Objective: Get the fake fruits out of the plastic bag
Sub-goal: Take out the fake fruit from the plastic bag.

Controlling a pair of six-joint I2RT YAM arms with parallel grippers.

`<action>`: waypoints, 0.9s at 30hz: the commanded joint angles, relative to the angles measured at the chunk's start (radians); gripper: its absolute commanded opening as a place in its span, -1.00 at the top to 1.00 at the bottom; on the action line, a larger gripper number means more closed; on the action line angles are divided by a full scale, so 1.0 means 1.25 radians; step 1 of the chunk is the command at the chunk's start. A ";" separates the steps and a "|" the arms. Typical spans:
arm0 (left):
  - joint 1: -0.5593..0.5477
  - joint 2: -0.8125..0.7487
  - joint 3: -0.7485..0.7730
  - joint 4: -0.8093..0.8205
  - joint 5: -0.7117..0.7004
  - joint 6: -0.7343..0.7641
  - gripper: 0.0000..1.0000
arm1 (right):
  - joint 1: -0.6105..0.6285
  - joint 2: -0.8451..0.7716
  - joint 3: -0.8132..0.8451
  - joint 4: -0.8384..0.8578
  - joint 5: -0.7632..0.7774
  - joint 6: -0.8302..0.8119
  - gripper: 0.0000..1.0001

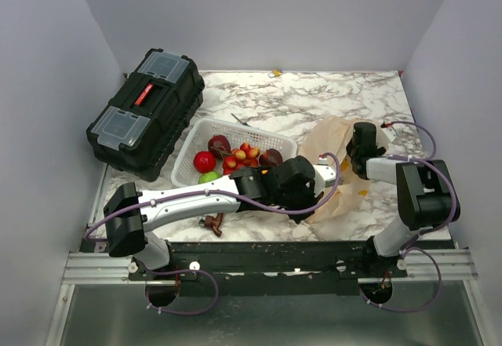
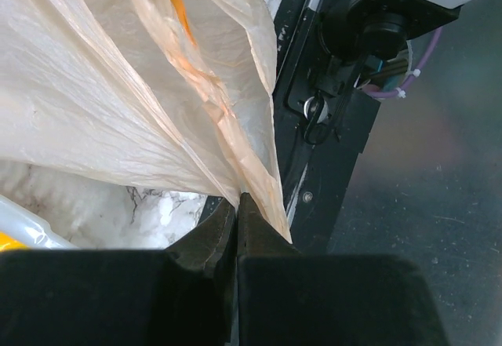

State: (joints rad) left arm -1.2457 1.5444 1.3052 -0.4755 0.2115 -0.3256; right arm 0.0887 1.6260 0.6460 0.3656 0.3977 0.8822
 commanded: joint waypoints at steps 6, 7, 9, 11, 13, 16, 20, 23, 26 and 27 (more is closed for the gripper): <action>-0.025 -0.005 0.014 -0.020 0.016 0.006 1.00 | -0.030 0.054 0.054 -0.075 -0.042 -0.012 -0.79; -0.025 -0.006 0.013 -0.020 0.014 0.008 1.00 | -0.029 0.049 0.053 -0.076 -0.051 -0.019 -0.67; -0.025 -0.005 0.014 -0.021 0.010 0.008 1.00 | -0.029 0.033 0.041 -0.077 -0.065 -0.026 -0.51; -0.024 -0.005 0.017 -0.023 0.005 0.009 1.00 | -0.028 0.007 0.022 -0.077 -0.071 -0.032 -0.30; -0.025 -0.003 0.018 -0.023 0.003 0.008 1.00 | -0.028 -0.026 0.000 -0.079 -0.076 -0.036 -0.16; -0.025 0.002 0.019 -0.025 0.001 0.008 1.00 | -0.029 -0.081 -0.025 -0.090 -0.095 -0.054 -0.03; -0.025 0.008 0.022 -0.026 0.001 0.006 1.00 | -0.029 -0.147 -0.049 -0.118 -0.130 -0.079 0.18; -0.025 0.010 0.022 -0.027 -0.003 0.008 1.00 | -0.028 -0.198 -0.069 -0.144 -0.180 -0.089 0.32; -0.025 0.011 0.024 -0.031 -0.012 0.009 1.00 | -0.028 -0.258 -0.086 -0.194 -0.227 -0.080 0.43; -0.025 0.011 0.025 -0.030 -0.016 0.009 1.00 | -0.028 -0.282 -0.097 -0.211 -0.241 -0.075 0.45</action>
State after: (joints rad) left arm -1.2713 1.5497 1.3060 -0.5056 0.1955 -0.3237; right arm 0.0578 1.3617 0.5648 0.2035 0.2005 0.7986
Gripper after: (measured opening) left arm 0.003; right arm 0.659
